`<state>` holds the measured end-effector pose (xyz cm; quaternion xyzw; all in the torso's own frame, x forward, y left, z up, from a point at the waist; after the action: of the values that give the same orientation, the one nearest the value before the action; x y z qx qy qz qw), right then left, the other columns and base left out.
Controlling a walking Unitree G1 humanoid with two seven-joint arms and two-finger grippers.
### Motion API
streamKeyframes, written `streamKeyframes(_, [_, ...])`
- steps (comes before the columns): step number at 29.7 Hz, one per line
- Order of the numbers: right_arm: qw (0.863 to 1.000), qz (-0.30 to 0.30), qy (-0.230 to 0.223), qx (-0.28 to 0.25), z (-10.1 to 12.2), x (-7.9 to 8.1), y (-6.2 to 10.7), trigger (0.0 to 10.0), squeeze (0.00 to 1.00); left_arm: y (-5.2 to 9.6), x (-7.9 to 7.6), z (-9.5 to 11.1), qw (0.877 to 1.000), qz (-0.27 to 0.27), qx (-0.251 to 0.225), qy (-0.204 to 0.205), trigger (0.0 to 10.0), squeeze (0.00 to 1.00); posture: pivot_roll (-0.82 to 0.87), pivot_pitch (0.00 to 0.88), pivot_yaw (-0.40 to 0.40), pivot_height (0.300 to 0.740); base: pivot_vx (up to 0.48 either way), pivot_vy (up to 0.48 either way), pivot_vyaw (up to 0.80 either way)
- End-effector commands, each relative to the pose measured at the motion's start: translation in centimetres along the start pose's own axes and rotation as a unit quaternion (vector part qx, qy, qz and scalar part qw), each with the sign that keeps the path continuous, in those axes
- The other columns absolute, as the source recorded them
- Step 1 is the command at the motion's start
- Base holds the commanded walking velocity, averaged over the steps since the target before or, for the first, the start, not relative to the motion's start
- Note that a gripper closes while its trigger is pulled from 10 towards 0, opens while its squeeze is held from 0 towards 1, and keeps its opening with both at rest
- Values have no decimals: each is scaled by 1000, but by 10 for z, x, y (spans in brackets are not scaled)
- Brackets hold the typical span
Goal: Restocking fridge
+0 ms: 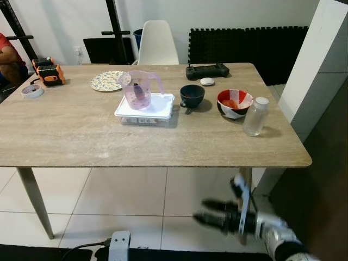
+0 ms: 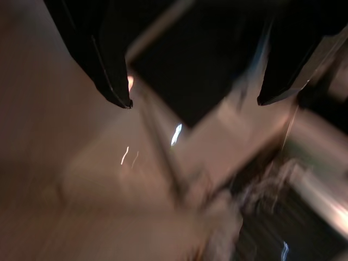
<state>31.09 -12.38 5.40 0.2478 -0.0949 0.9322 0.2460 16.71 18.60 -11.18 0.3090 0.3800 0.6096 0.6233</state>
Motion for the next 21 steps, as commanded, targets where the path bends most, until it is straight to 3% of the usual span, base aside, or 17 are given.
streamKeyframes(1, [995, -30, 29, -90, 38, -7, -2, 10000, 0, 1, -1, -6, 1000, 1, 8, -2, 10000, 0, -121, 0, 8, 740, 0, 0, 0])
streamKeyframes(6, [985, -79, 50, -145, 71, -16, -2, 10000, 0, 1, -1, -7, 1000, 1, 9, 0, 10000, 0, -117, 0, 6, 740, 0, 0, 0])
streamKeyframes(8, [962, -180, 82, -189, 109, -30, 0, 10000, 0, 1, -1, -9, 1000, 1, 9, 1, 10000, 0, -108, 0, 1, 740, 0, 0, 0])
streamKeyframes(9, [962, -180, 82, -189, 109, -30, 0, 10000, 0, 1, -1, -9, 1000, 1, 9, 1, 10000, 0, -108, 0, 1, 740, 0, 0, 0])
streamKeyframes(10, [943, -234, 109, -212, 133, -35, 2, 10000, 0, 2, -1, -10, 1000, 2, 10, 2, 10000, 0, -102, 0, -1, 740, 0, 0, 0])
streamKeyframes(11, [943, -234, 109, -212, 133, -35, 2, 10000, 0, 2, -1, -10, 1000, 2, 10, 2, 10000, 0, -102, 0, -1, 740, 0, 0, 0])
streamKeyframes(13, [922, -284, 140, -224, 158, -37, 4, 10000, 0, 2, 0, -12, 1000, 2, 11, 4, 10000, 0, -93, 0, -6, 740, 0, 0, 0])
streamKeyframes(14, [922, -284, 140, -224, 158, -37, 4, 10000, 0, 2, 0, -12, 1000, 2, 11, 4, 10000, 0, -93, 0, -6, 740, 0, 0, 0])
streamKeyframes(16, [906, -310, 177, -228, 180, -34, 2, 10000, 0, 3, 0, -17, 1000, 1, 14, 5, 10000, 0, -84, 0, -9, 740, 0, 0, 0])
streamKeyframes(19, [901, -316, 190, -228, 187, -33, 1, 10000, 0, 4, 0, -18, 1000, 1, 14, 6, 10000, 0, -82, 0, -10, 740, 0, 0, 0])
streamKeyframes(21, [886, -343, 226, -215, 200, -32, 0, 10000, 0, 5, 1, -23, 1000, 1, 18, 7, 10000, 0, -70, 0, -14, 740, 0, 0, 0])
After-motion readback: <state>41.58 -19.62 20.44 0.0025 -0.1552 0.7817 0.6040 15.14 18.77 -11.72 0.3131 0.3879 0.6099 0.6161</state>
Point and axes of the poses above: a point about 5 cm out from each wrist's last joint towards the gripper, its own y axis pointing back from the gripper into the wrist, its own z axis along the axis of the wrist's last joint, x = y × z, the point moved 2 cm from there along -y, pointing out of the wrist towards the gripper, and after that the axes turned 2 degrees about -y, right-handed, at the moved point
